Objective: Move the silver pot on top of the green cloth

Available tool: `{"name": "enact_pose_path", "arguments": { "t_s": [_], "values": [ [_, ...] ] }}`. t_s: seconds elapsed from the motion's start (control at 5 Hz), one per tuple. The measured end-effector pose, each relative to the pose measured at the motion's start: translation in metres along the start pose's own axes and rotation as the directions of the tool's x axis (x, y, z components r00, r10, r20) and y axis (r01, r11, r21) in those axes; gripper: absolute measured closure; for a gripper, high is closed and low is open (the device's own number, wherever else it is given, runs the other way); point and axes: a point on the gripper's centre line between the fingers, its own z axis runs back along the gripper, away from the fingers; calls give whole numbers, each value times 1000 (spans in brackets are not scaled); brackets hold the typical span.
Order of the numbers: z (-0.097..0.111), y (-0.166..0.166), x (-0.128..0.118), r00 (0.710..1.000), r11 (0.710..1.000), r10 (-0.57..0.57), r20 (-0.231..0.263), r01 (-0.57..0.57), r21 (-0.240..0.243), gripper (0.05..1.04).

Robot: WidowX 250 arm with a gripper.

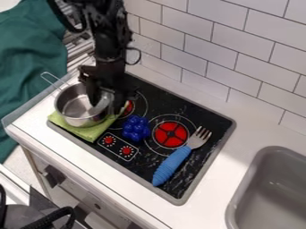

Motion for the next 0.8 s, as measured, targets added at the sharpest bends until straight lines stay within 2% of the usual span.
{"name": "enact_pose_path", "arguments": {
  "t_s": [0.2,0.4,0.6,0.8],
  "values": [
    [35,-18,9,997,998,-41,66,44,-44,70],
    [61,-45,16,990,992,-95,107,103,-79,75],
    [68,-63,16,988,987,-118,104,129,-101,77],
    [70,-70,12,989,987,-123,76,130,-92,78]
  ]
}}
